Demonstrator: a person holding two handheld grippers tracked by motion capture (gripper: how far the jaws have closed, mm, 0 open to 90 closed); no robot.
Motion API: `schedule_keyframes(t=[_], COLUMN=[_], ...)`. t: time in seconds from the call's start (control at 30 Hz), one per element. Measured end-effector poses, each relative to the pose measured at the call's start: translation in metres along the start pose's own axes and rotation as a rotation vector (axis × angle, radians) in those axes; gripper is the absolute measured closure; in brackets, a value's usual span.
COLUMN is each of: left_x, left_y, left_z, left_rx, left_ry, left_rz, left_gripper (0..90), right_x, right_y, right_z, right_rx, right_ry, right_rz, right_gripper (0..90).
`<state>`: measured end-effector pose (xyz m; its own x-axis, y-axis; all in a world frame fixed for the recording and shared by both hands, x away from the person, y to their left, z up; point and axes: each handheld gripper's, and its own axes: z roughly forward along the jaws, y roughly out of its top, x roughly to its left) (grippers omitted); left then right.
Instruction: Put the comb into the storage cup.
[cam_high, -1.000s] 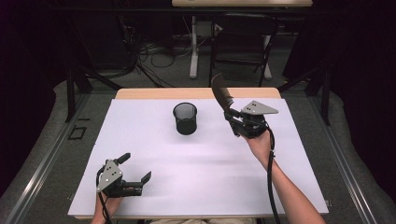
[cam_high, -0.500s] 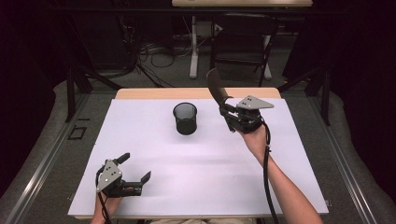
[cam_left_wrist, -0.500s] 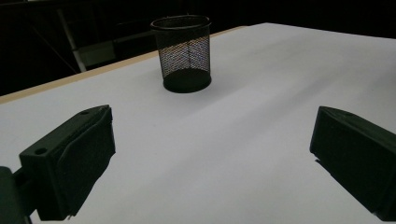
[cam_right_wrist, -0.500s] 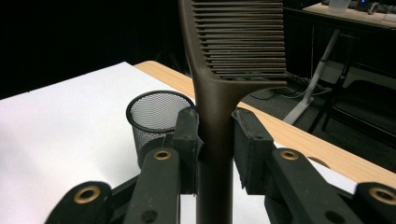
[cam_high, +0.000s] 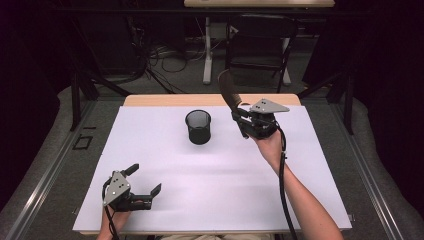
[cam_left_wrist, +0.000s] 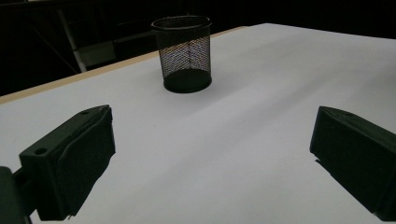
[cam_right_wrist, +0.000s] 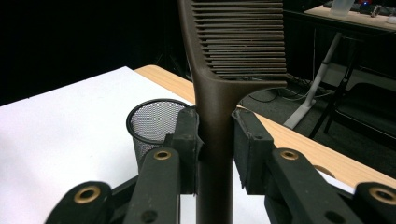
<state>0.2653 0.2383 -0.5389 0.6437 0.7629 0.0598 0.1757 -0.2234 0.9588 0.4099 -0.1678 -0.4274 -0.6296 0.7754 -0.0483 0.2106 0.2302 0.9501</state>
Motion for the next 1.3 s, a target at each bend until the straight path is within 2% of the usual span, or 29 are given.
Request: schedule_keyframes(t=[0.67, 1.3], left_x=[0.0, 0.0], left_y=[0.0, 0.0], left_z=[-0.001, 0.001], left_rx=[-0.005, 0.0], left_ry=[-0.005, -0.003], left_rz=[0.003, 0.001], left_gripper=[0.2, 0.2], right_x=[0.002, 0.013], right_y=[0.011, 0.028], right_z=[0.016, 0.035], right_rx=[0.0, 0.0], right_ry=[0.009, 0.027], right_rz=[0.003, -0.011], right_gripper=[72.8, 72.7])
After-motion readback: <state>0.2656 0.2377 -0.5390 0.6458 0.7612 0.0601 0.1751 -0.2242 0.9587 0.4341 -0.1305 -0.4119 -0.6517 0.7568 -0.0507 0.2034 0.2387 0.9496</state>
